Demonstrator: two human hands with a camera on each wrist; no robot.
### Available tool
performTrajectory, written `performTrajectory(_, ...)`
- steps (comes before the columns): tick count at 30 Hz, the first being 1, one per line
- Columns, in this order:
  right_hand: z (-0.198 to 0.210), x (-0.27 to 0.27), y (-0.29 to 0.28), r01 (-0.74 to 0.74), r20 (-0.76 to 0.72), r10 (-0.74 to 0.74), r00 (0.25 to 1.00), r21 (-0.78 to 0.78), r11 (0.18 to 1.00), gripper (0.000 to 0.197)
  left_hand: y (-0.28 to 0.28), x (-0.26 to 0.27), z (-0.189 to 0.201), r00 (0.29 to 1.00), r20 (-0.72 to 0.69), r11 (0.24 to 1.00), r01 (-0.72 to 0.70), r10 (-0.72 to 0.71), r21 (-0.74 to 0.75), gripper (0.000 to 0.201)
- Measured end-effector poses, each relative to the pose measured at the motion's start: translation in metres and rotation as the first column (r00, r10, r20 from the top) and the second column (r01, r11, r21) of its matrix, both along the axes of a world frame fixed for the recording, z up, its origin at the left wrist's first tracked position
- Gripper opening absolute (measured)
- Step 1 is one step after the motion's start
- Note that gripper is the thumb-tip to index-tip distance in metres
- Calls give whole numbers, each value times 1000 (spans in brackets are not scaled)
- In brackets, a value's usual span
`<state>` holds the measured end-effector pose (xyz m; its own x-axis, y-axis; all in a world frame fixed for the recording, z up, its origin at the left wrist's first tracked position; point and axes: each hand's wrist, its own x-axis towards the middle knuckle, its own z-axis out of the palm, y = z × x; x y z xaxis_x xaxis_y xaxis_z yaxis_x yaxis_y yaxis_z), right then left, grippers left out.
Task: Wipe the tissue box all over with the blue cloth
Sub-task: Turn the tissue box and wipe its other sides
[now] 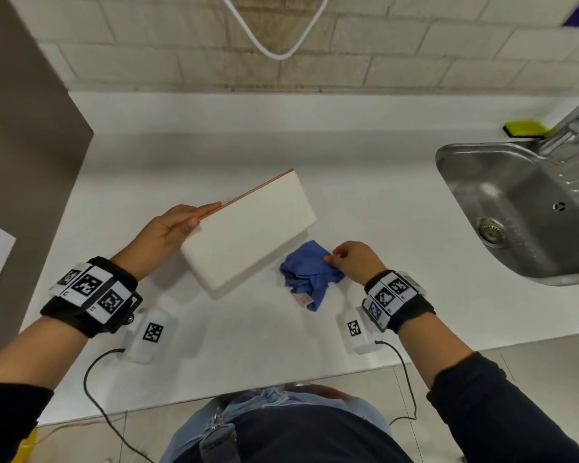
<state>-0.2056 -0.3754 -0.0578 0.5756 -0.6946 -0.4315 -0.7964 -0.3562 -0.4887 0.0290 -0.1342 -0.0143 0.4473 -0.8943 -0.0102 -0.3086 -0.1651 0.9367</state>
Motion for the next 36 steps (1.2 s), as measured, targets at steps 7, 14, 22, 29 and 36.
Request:
performTrajectory(7, 31, 2, -19, 11, 66, -14, 998, 42, 999, 20, 1, 0, -1, 1000, 6, 1000, 9, -9, -3, 44)
performTrajectory(14, 98, -21, -27, 135, 470, 37, 882, -327, 935, 15, 1, 4, -4, 1000, 22, 1000, 21, -21, -3, 42)
performTrajectory(22, 27, -24, 31, -380, -69, 381, 922, -355, 854, 15, 0, 2, -3, 1000, 8, 1000, 29, -29, -3, 29)
performTrajectory(29, 5, -21, -25, 122, 48, -116, 992, -151, 981, 48, 1, 1, -3, 999, 28, 999, 37, -36, -24, 55)
performTrajectory(36, 12, -2, -27, -19, -93, 19, 995, 4, 1000, 33, 2, 1, -3, 999, 6, 999, 39, -39, -8, 55)
